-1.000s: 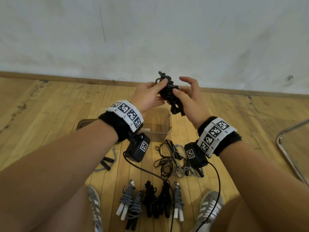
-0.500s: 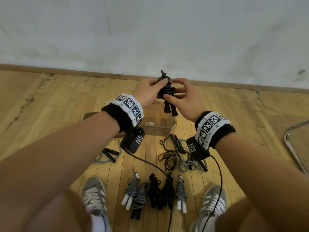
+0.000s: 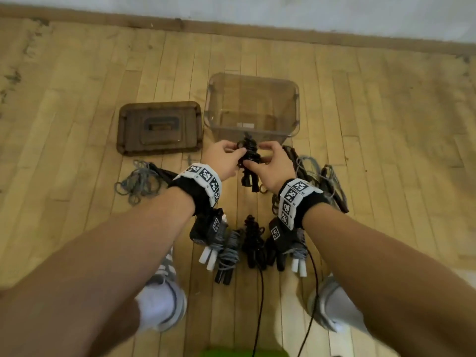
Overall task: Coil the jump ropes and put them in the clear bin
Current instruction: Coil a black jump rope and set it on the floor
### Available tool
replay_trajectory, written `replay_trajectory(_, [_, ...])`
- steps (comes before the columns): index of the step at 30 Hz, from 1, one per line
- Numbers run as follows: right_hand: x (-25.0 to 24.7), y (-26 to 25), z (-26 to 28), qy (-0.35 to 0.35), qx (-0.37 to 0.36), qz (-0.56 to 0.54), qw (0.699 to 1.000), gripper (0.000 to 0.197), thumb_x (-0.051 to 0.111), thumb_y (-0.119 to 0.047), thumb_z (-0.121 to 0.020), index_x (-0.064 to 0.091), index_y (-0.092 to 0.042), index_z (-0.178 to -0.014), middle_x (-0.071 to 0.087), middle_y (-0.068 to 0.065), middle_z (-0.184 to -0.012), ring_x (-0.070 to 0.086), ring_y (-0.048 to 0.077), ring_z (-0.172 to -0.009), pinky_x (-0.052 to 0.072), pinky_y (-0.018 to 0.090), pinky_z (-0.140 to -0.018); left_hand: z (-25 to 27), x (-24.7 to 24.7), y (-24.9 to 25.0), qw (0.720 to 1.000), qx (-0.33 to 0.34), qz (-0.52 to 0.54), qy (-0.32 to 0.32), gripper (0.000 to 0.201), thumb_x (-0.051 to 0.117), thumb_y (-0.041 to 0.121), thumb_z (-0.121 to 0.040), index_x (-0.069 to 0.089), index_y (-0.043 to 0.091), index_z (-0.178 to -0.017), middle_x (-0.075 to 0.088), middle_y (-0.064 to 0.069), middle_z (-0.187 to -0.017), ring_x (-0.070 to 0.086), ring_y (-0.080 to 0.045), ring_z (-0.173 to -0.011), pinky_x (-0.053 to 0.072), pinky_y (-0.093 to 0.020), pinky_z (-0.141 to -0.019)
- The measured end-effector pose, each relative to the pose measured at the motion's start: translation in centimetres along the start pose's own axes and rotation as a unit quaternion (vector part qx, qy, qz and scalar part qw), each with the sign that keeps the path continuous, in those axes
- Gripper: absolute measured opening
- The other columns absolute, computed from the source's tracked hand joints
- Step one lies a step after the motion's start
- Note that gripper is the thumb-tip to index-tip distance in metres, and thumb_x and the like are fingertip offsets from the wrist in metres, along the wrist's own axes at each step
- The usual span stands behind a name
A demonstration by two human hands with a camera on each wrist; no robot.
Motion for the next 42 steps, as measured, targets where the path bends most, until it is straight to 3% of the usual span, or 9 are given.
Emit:
replay_trajectory(3, [2.5, 2.9, -1.2, -0.023, 0.047, 0.031, 0.998, 0.054, 0.081, -0.043, -0.083, 0.052, -0.029, -0.127, 0.069, -0.002, -0.102, 0.07, 0.017, -0.087, 0.061, 0.038, -0.079, -1.5, 1.0, -3.4, 0.999, -0.039, -0.01, -0.012, 0.007, 0.063, 0.02, -0.102, 0.066, 0.02, -0.108, 0.065, 0.004, -0.084, 0.067, -0.016, -0.073, 0.054, -0.019, -0.056])
replay_trajectory(8, [4.7, 5.7, -2.2, -0.064, 0.08, 0.056, 0.993, 0.043, 0.074, -0.035, -0.09, 0.054, -0.024, -0.127, 0.069, 0.001, -0.106, 0.067, 0.019, -0.094, 0.049, 0.027, -0.075, -4.2, 2.5, -7.6, 0.986, -0.074, -0.145, -0.021, 0.024, 0.062, 0.048, -0.089, 0.069, 0.025, -0.091, 0.073, -0.005, -0.088, 0.071, -0.036, -0.089, 0.061, -0.046, -0.082])
replay_trajectory(13, [5.2, 7.2, -2.7, -0.103, 0.103, 0.07, 0.987, 0.041, 0.07, -0.03, -0.094, 0.053, -0.024, -0.131, 0.07, 0.001, -0.1, 0.067, 0.02, -0.092, 0.051, 0.027, -0.073, -4.7, 2.9, -7.9, 0.951, -0.043, -0.302, -0.054, 0.021, 0.05, 0.031, -0.105, 0.058, 0.012, -0.101, 0.061, -0.007, -0.086, 0.055, -0.023, -0.072, 0.037, -0.031, -0.055])
replay_trajectory(16, [4.9, 7.4, -2.8, -0.141, 0.102, 0.084, 0.981, 0.042, 0.07, -0.028, -0.094, 0.053, -0.023, -0.132, 0.072, 0.004, -0.107, 0.066, 0.02, -0.094, 0.053, 0.029, -0.077, -5.2, 3.1, -8.4, 0.943, -0.058, -0.321, -0.066, 0.022, 0.052, 0.03, -0.104, 0.058, 0.01, -0.098, 0.066, -0.013, -0.092, 0.057, -0.026, -0.076, 0.041, -0.032, -0.063])
replay_trajectory(19, [4.2, 7.2, -3.0, -0.179, 0.081, 0.105, 0.975, 0.039, 0.07, -0.03, -0.093, 0.058, -0.022, -0.129, 0.071, 0.004, -0.11, 0.066, 0.02, -0.093, 0.048, 0.024, -0.067, -5.1, 3.2, -7.7, 0.927, -0.075, -0.358, -0.076, 0.03, 0.052, 0.031, -0.103, 0.064, 0.004, -0.1, 0.064, -0.012, -0.088, 0.057, -0.025, -0.072, 0.037, -0.032, -0.055])
replay_trajectory(25, [-0.2, 6.8, -4.6, -0.02, 0.046, 0.097, 0.994, 0.023, 0.058, -0.027, -0.099, 0.068, -0.022, -0.119, 0.072, -0.002, -0.107, 0.066, 0.018, -0.102, 0.05, 0.027, -0.085, -5.3, 5.3, -3.4, 0.937, 0.042, -0.338, 0.076, 0.026, 0.056, 0.031, -0.098, 0.069, 0.014, -0.113, 0.071, -0.009, -0.108, 0.066, -0.03, -0.101, 0.049, -0.033, -0.079])
replay_trajectory(30, [-3.7, 8.7, -6.7, -0.016, 0.075, 0.147, 0.986, 0.046, 0.052, -0.019, -0.1, 0.05, -0.012, -0.146, 0.061, 0.01, -0.139, 0.059, 0.029, -0.125, 0.048, 0.037, -0.101, -7.1, 10.8, -2.2, 0.957, 0.056, -0.28, -0.055, 0.022, 0.055, 0.022, -0.101, 0.073, 0.016, -0.112, 0.072, -0.005, -0.111, 0.065, -0.024, -0.101, 0.042, -0.027, -0.078])
replay_trajectory(37, [-5.6, 11.5, -9.9, 0.005, 0.143, 0.244, 0.959, 0.038, 0.054, -0.026, -0.096, 0.05, -0.009, -0.13, 0.058, 0.015, -0.126, 0.061, 0.034, -0.107, 0.046, 0.037, -0.074, -9.8, 15.7, -2.9, 0.959, 0.031, -0.262, -0.099, 0.025, 0.054, 0.017, -0.101, 0.07, 0.017, -0.12, 0.069, -0.003, -0.124, 0.063, -0.023, -0.114, 0.041, -0.024, -0.084])
replay_trajectory(42, [-5.3, 11.8, -11.6, 0.002, 0.153, 0.308, 0.939, 0.045, 0.063, -0.036, -0.095, 0.054, -0.013, -0.133, 0.057, 0.012, -0.13, 0.061, 0.032, -0.116, 0.052, 0.041, -0.086, -11.6, 16.0, -2.6, 0.962, -0.007, -0.255, -0.103, 0.03, 0.051, 0.017, -0.1, 0.069, 0.023, -0.123, 0.068, 0.001, -0.128, 0.062, -0.02, -0.117, 0.044, -0.025, -0.091])
Point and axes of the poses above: each hand's wrist, its own z-axis away from the middle knuckle, its own x-axis out of the palm, y = z × x, the point moved 1 cm from there along -z, towards the middle knuckle
